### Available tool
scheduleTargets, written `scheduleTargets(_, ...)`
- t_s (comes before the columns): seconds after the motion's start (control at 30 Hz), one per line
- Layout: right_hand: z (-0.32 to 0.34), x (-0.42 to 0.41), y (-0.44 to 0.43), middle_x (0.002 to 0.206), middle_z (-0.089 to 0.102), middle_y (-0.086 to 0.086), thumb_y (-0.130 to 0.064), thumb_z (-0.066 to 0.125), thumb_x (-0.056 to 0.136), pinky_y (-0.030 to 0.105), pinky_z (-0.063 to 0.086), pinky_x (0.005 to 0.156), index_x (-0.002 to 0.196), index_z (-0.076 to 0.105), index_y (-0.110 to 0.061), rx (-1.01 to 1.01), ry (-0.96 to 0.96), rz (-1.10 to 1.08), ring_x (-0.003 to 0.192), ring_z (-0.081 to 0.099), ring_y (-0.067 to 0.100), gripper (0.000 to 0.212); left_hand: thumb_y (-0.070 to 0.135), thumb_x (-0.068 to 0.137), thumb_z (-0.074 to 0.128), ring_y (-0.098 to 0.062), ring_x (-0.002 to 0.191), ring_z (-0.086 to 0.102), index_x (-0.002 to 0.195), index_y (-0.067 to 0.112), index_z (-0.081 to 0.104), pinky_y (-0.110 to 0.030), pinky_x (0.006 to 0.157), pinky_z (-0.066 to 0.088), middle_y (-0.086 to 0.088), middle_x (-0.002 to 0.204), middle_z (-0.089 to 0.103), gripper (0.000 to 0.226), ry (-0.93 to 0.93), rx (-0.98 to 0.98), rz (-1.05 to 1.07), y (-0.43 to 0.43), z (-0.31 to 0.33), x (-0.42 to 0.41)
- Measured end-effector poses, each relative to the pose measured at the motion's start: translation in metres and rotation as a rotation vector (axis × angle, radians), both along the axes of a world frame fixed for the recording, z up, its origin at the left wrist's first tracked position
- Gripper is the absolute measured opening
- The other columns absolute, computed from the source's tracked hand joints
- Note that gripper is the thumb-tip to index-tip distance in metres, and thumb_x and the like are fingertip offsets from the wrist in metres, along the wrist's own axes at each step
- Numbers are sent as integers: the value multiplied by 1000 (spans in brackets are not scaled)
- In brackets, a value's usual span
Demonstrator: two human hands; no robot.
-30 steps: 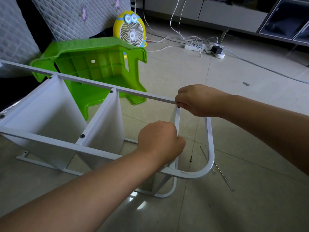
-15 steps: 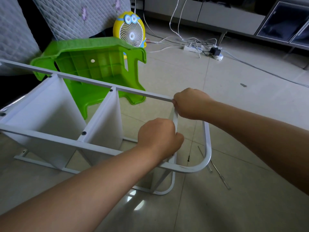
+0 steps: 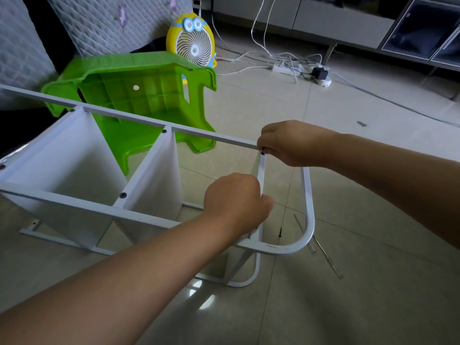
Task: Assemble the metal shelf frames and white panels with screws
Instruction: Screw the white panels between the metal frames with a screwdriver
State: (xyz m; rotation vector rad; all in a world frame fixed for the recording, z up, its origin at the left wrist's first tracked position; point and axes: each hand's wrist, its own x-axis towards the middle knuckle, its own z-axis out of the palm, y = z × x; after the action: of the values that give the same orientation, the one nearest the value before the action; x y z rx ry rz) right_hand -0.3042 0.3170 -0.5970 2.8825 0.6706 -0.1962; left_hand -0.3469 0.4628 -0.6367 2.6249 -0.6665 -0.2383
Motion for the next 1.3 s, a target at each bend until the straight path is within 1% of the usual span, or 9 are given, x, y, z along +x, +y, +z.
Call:
scheduleTargets(0.1, -6, -3, -6, 86, 57, 16, 5, 59, 82, 34, 45, 55, 96, 59, 0, -49, -32, 63, 64, 55, 31, 15, 27, 87, 47, -13, 48, 35, 52, 14, 33, -23, 45, 22, 1, 53, 37, 40, -15, -6, -3, 1, 0, -1)
scheduleTargets(0.23, -15, -5, 2, 104, 54, 11, -18, 36, 98, 31, 38, 67, 113, 50, -8, -87, -55, -135, 85, 52, 27, 23, 27, 88, 47, -11, 47, 30, 52, 14, 31, -24, 44, 18, 0, 53, 34, 41, -34, 7, -2, 1, 1, -3)
scheduleTargets(0.33, -17, 0, 13, 73, 47, 3, -23, 37, 97, 29, 38, 62, 71, 46, -13, -73, -23, -259, 68, 47, 22, 29, 27, 87, 47, -11, 47, 30, 51, 14, 31, -25, 44, 17, 1, 52, 34, 42, -32, -2, 10, 1, 1, -3)
scheduleTargets(0.4, -17, 5, 16, 63, 37, 0, -23, 33, 99, 29, 38, 60, 61, 36, -14, -73, 33, -305, 62, 42, 18, 39, 27, 87, 48, -9, 47, 31, 51, 14, 31, -24, 44, 19, 2, 51, 35, 42, -11, -14, 11, 1, 1, -3)
scheduleTargets(0.57, -2, 5, 7, 73, 44, 0, -34, 35, 98, 32, 40, 73, 82, 47, -11, -25, 49, -196, 77, 43, 17, 31, 27, 88, 46, -9, 47, 32, 52, 15, 29, -23, 45, 22, 3, 52, 33, 42, 0, -16, -2, 1, 1, -3)
scheduleTargets(0.63, 3, 2, 2, 94, 54, 4, -27, 44, 95, 26, 37, 77, 107, 54, -10, 24, 65, -89, 83, 43, 14, 23, 27, 88, 46, -9, 47, 32, 52, 15, 29, -23, 46, 23, 3, 52, 34, 42, -2, -19, -1, 1, 1, -3)
scheduleTargets(0.77, 2, -2, -2, 112, 58, 7, -16, 44, 96, 28, 40, 85, 117, 58, -9, -17, 31, 6, 101, 53, 23, 27, 28, 88, 47, -9, 47, 34, 52, 15, 32, -23, 45, 23, 3, 53, 37, 41, 1, -15, 9, 1, 1, -3)
scheduleTargets(1.07, -2, -6, 2, 105, 52, 10, -6, 36, 95, 30, 37, 69, 116, 44, -7, -181, -4, -23, 84, 47, 24, 22, 28, 87, 47, -11, 48, 33, 52, 14, 34, -23, 45, 21, 2, 52, 37, 40, -43, -6, -7, 2, -2, -2)
scheduleTargets(1.3, -1, 0, 9, 76, 38, -2, -25, 32, 100, 31, 37, 67, 109, 46, -7, -180, 35, -69, 74, 40, 19, 24, 28, 88, 46, -9, 47, 34, 52, 16, 32, -22, 46, 24, 3, 52, 36, 41, -7, -17, -6, 1, -2, -2)
